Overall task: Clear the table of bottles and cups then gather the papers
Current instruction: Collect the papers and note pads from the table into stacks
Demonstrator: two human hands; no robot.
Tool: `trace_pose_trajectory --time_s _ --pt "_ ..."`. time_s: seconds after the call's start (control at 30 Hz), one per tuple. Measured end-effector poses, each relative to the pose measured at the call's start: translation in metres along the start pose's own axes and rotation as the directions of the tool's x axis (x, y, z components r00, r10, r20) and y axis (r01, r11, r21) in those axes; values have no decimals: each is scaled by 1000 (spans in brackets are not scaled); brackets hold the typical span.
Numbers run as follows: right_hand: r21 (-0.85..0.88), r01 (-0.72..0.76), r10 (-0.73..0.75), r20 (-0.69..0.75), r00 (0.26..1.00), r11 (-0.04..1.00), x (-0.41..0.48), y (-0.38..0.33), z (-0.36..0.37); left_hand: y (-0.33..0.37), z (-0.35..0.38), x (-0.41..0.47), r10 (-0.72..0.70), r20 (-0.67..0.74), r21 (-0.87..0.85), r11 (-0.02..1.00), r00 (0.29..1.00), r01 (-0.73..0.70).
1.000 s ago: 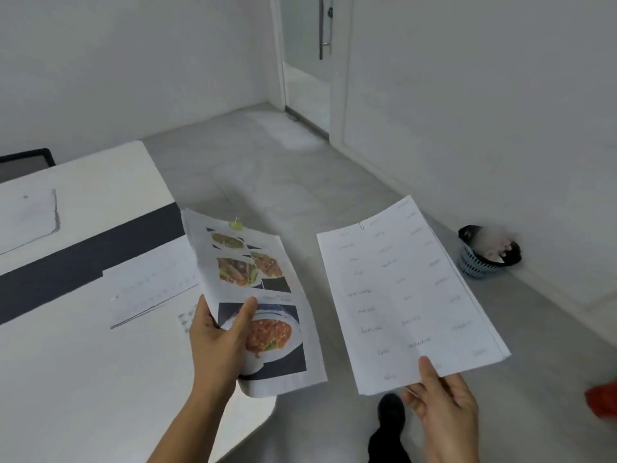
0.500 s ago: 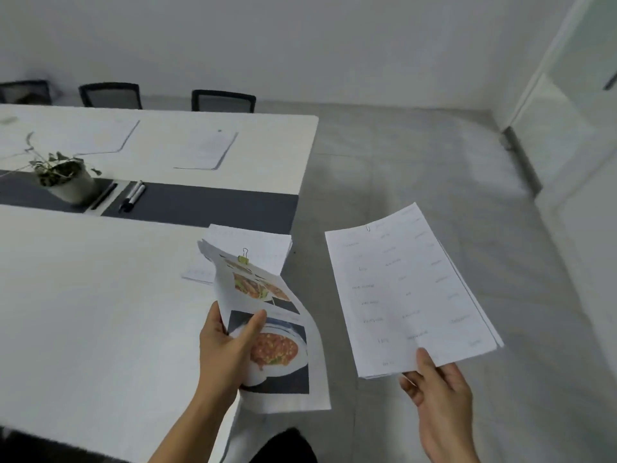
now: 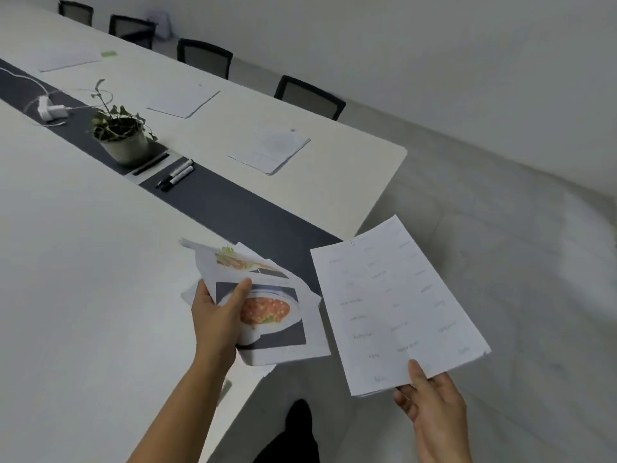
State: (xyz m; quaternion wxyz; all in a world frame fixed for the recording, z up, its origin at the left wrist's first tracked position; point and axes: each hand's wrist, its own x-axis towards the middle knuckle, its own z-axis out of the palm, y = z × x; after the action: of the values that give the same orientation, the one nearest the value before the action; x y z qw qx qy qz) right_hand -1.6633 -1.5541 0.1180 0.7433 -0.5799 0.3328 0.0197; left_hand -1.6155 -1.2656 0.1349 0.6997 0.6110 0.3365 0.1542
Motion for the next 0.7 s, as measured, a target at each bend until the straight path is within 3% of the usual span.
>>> trace_pose_trajectory --time_s 0.2,0.33,0.43,0.57,0.7 --pt "-100 -29 43 137 990 995 66 -34 41 -27 25 57 -156 -249 -117 985 956 130" --pt "-219 -91 146 247 958 971 106 -31 66 -94 31 66 -358 -341 -14 926 869 376" --pt "-325 -164 262 286 922 932 131 -24 80 -126 28 57 -480 -426 39 837 767 545" --pt "-430 -221 390 358 848 875 157 -24 99 -133 30 46 -473 -469 47 830 746 556" --pt "-486 -224 438 387 812 845 174 -22 119 -131 32 40 -446 -524 -49 866 726 498"
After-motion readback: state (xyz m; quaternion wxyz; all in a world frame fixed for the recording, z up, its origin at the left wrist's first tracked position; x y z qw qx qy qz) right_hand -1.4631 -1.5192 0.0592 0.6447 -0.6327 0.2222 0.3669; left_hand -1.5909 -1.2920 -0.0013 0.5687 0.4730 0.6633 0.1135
